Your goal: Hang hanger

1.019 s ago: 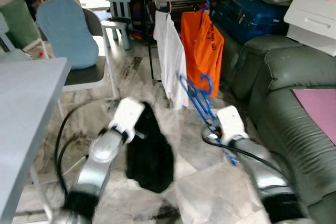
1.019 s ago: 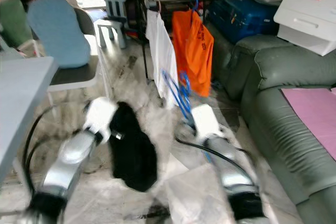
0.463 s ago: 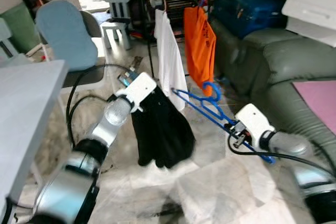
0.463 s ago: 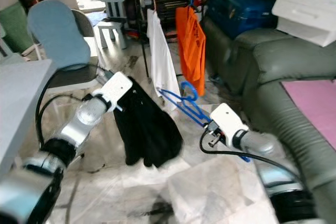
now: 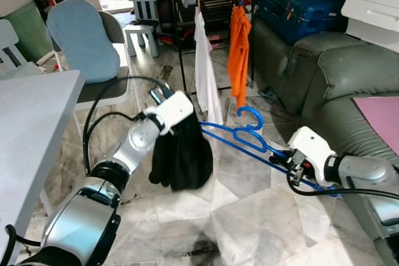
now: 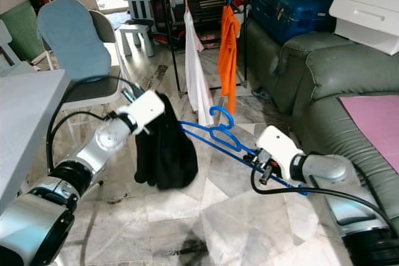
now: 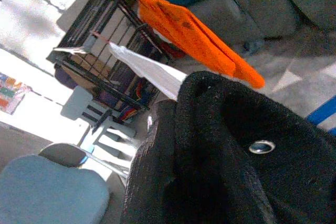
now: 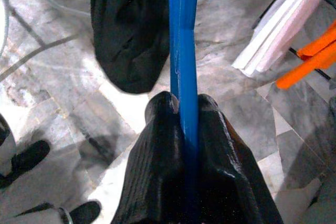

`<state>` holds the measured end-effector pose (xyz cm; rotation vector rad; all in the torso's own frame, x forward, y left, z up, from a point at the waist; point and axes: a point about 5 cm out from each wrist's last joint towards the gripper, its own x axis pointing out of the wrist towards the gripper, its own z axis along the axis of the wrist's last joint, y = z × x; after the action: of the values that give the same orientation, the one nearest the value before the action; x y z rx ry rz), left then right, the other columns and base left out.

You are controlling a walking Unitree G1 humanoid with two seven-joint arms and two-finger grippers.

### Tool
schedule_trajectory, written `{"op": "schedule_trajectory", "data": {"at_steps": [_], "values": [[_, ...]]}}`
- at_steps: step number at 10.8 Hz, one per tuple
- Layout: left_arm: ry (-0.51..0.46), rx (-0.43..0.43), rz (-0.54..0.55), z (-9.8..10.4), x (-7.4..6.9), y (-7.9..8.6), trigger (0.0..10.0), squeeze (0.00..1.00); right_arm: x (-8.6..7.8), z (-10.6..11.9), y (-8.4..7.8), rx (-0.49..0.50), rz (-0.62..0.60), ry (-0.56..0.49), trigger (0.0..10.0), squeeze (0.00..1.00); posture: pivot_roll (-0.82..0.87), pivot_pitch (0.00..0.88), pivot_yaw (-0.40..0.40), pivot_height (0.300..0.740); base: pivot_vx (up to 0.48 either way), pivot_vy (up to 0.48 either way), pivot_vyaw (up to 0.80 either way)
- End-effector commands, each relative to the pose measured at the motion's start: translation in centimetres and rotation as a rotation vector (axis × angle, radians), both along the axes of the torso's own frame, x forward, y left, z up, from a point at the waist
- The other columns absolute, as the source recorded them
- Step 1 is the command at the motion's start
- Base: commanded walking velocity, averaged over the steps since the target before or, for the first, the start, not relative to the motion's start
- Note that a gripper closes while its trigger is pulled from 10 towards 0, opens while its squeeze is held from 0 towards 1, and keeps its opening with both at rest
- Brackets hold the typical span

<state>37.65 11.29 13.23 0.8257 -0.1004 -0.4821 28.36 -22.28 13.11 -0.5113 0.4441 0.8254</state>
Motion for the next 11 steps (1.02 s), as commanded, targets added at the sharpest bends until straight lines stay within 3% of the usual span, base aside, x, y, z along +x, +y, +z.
{"op": "schedule_trajectory", "data": {"at_steps": [1, 4, 6, 8, 9, 11], "values": [[-0.05, 0.051, 0.02, 0.9, 0.5, 0.7, 10.0, 0.0, 0.0, 0.9, 0.4, 0.003, 0.047, -0.026, 10.0, 0.0, -0.22, 0.0, 0.101, 0.74, 0.0, 0.0, 0.0], [-0.022, 0.142, 0.164, 0.3, 1.0, 2.9, 10.0, 0.0, -0.3, 1.6, 0.2, 0.017, 0.08, -0.019, 10.0, 0.0, -0.23, 0.0, 0.105, 0.74, 0.0, 0.0, 0.0], [-0.001, 0.121, 0.19, 0.2, 1.1, 2.9, 10.0, 0.0, 0.0, 1.4, 0.3, 0.004, 0.075, -0.034, 10.0, 0.0, -0.22, 0.0, 0.106, 0.74, 0.0, 0.0, 0.0], [0.007, 0.115, 0.178, 0.1, 1.1, 2.7, 10.0, 0.0, -0.3, 1.1, 1.0, 0.005, 0.106, -0.022, 10.0, 0.0, -0.22, 0.0, 0.11, 0.74, 0.0, 0.0, 0.0], [0.007, 0.06, 0.078, 0.4, 0.8, 1.6, 10.0, 0.0, -0.2, 1.0, 1.0, 0.006, 0.102, -0.023, 10.0, 0.0, -0.22, 0.0, 0.112, 0.74, 0.0, 0.0, 0.0], [-0.034, 0.02, 0.05, 1.1, 0.8, 1.3, 10.0, 0.0, -0.2, 0.8, 1.3, 0.01, 0.109, -0.021, 10.0, 0.0, -0.22, 0.0, 0.113, 0.74, 0.0, 0.0, 0.0]]}}
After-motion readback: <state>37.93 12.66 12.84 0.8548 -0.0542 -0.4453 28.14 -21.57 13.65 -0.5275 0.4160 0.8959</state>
